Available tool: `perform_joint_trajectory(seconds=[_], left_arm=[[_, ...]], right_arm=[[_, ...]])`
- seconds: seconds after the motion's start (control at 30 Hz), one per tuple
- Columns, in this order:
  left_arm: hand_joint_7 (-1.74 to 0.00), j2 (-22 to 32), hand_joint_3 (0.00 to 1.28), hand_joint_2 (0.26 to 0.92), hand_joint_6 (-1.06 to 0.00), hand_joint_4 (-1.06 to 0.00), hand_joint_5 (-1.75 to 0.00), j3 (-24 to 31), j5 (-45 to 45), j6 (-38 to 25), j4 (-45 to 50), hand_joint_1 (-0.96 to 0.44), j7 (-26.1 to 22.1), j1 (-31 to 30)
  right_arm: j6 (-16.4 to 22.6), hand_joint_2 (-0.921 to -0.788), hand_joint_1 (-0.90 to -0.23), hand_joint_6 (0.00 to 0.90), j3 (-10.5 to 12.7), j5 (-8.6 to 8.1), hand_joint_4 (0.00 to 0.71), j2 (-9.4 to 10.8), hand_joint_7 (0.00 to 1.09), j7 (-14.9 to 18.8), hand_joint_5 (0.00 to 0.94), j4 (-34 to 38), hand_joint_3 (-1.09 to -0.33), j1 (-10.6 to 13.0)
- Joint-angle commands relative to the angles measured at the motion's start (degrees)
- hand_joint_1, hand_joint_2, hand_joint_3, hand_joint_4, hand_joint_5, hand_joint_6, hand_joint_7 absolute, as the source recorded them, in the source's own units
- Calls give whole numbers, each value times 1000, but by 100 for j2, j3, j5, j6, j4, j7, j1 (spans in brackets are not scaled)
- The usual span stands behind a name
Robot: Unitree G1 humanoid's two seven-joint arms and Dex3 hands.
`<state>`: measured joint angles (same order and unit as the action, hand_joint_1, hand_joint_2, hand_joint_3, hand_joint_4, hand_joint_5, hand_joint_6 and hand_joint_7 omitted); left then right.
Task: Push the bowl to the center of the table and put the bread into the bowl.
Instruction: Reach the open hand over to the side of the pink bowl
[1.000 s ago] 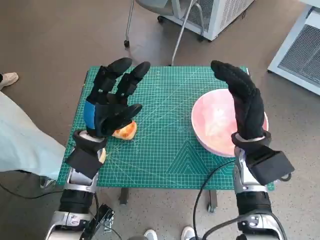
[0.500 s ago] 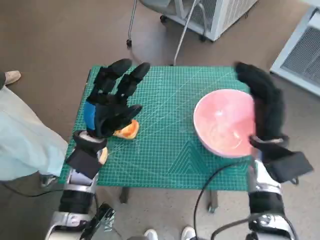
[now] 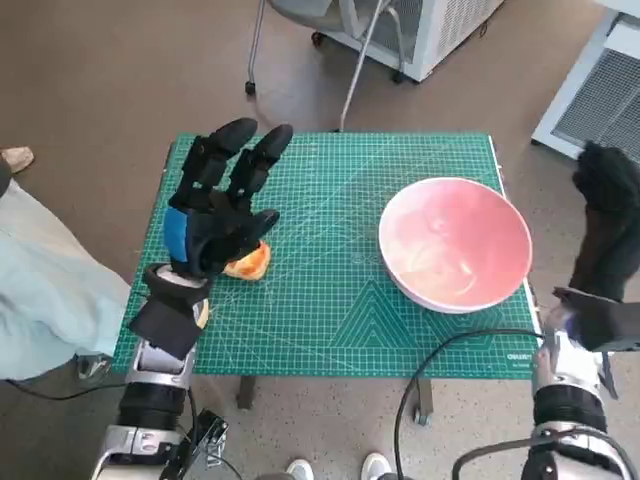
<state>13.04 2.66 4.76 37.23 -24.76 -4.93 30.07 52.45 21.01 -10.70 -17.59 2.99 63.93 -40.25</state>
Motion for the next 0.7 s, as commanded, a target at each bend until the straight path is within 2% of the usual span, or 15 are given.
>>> perform_joint_trajectory(seconds=[0.03, 0.13, 0.37, 0.7], left_arm=[[-640, -5, 126, 921, -276, -358, -338, 6, 62, 44, -20, -136, 92, -100], [-636, 2, 127, 921, -278, -359, -337, 2, 52, 36, -16, -139, 94, -111], [-627, 27, 128, 921, -283, -361, -332, 2, 25, 28, -14, -140, 70, -129], [-620, 94, 127, 921, -288, -365, -328, 24, -22, 13, 82, -149, 17, -195]], right_arm=[[-388, -921, -513, 48, 284, -398, 306, 96, 710, 292, 0, 386, -838, -11], [-581, -921, -497, 35, 391, -529, 281, 132, 710, 417, 0, 554, -844, -45], [-1083, -921, -485, 9, 506, -650, 215, 305, 691, 489, 0, 839, -859, -141], [-1861, -921, -481, 118, 703, -774, 219, 540, 466, 579, 1, 1079, -842, -373]])
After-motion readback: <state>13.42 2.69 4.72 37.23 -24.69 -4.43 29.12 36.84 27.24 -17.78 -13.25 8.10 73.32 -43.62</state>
